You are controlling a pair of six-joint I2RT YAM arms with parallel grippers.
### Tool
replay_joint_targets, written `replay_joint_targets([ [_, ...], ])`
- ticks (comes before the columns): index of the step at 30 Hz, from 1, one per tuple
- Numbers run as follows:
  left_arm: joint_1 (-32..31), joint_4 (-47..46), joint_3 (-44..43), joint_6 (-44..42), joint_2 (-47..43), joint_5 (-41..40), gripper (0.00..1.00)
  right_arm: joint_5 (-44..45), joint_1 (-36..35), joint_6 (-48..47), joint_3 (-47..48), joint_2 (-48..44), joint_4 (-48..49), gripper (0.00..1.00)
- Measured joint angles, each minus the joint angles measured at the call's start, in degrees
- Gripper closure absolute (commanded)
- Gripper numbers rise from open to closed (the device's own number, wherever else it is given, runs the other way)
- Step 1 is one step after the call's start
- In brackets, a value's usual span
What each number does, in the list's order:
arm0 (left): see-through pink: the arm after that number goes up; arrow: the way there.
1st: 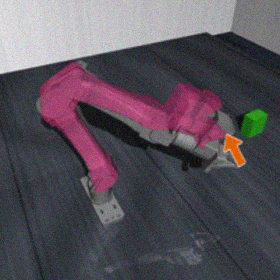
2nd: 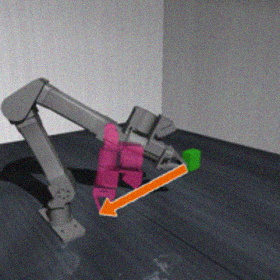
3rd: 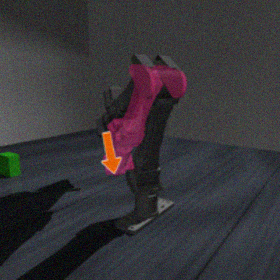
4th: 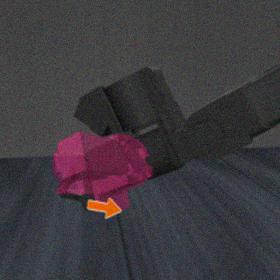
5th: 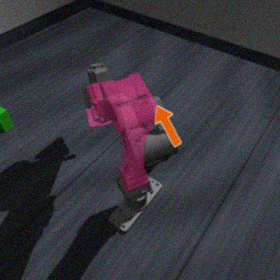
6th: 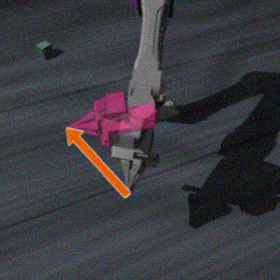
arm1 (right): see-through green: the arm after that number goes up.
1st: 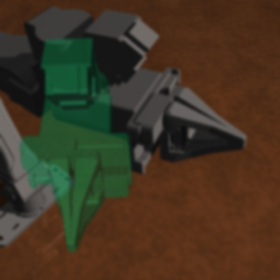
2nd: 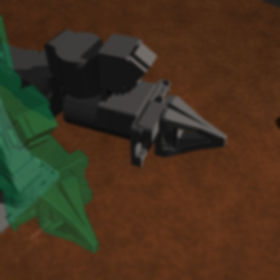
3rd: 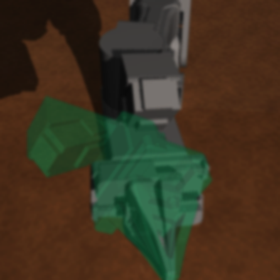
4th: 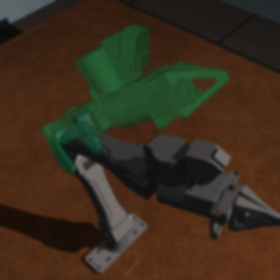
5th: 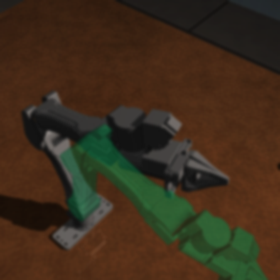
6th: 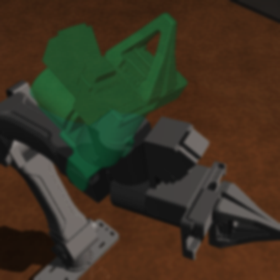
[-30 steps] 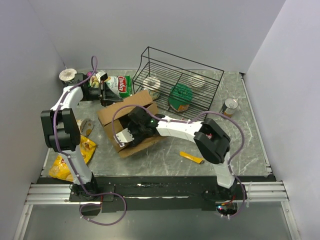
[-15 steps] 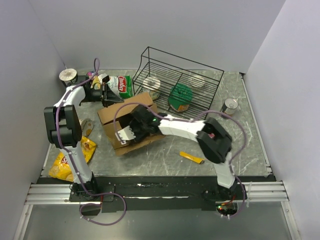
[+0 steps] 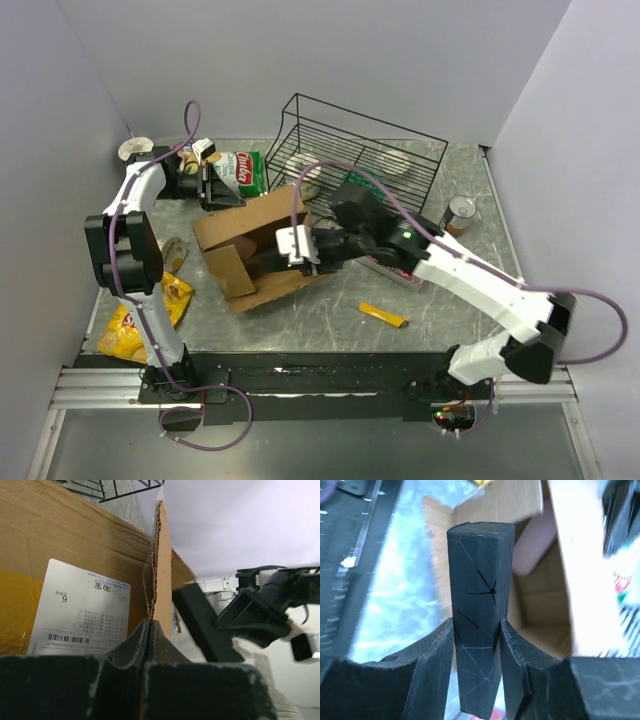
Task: Unpack the express box
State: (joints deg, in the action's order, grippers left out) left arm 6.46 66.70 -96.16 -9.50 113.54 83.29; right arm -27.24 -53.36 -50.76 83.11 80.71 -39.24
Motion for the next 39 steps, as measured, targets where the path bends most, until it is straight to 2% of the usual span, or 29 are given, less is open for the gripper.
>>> replay_joint_targets([
  [4,0.0,6.1,0.0,-7.1,0.4,-0.3,0.99,1.0,3.3,7.7,-3.5,-7.7,-3.8,1.0],
  [11,0.0,11.0,0.6,-13.4,1.9,0.3,0.99,5.1,20.7,17.0,-18.2,-22.0,-7.0,1.0],
  [13,0.0,11.5,0.6,-14.0,1.9,0.6,0.99,7.8,21.6,17.9,-24.0,-23.3,-6.9,0.67],
  [15,-0.1,11.8,0.7,-14.7,1.9,0.6,0.99,10.7,21.6,19.2,-29.3,-22.1,-6.2,0.4],
  [19,-1.7,10.3,2.1,-14.6,-1.5,-2.3,0.98,14.8,23.3,22.9,-32.0,-17.0,-5.2,0.24],
  [21,-4.0,5.1,6.2,-9.6,-7.3,-6.0,0.99,14.9,23.9,24.5,-30.8,-16.6,-4.7,0.2],
  [26,-16.4,-23.0,21.6,12.5,-33.3,-19.7,0.99,11.4,24.1,26.7,-23.0,-17.8,-2.1,0.21],
  [28,-14.8,-30.5,24.1,19.0,-38.4,-20.5,0.99,10.0,24.1,26.8,-21.9,-18.7,-0.9,0.21],
  [30,-8.8,-37.6,24.2,24.9,-36.5,-19.0,0.99,8.3,23.8,26.7,-21.3,-19.1,-0.6,0.24],
  [33,-0.2,-50.5,27.9,35.4,-26.1,-18.6,0.99,6.1,22.5,25.6,-20.9,-18.6,-0.5,0.27],
  [36,2.6,-53.6,32.1,42.1,-18.0,-19.5,0.99,5.4,18.6,23.8,-20.3,-17.7,0.4,0.32],
  [39,1.7,-54.0,33.4,46.3,-16.6,-18.4,0.99,5.9,10.6,21.0,-20.2,-15.9,4.2,0.37],
])
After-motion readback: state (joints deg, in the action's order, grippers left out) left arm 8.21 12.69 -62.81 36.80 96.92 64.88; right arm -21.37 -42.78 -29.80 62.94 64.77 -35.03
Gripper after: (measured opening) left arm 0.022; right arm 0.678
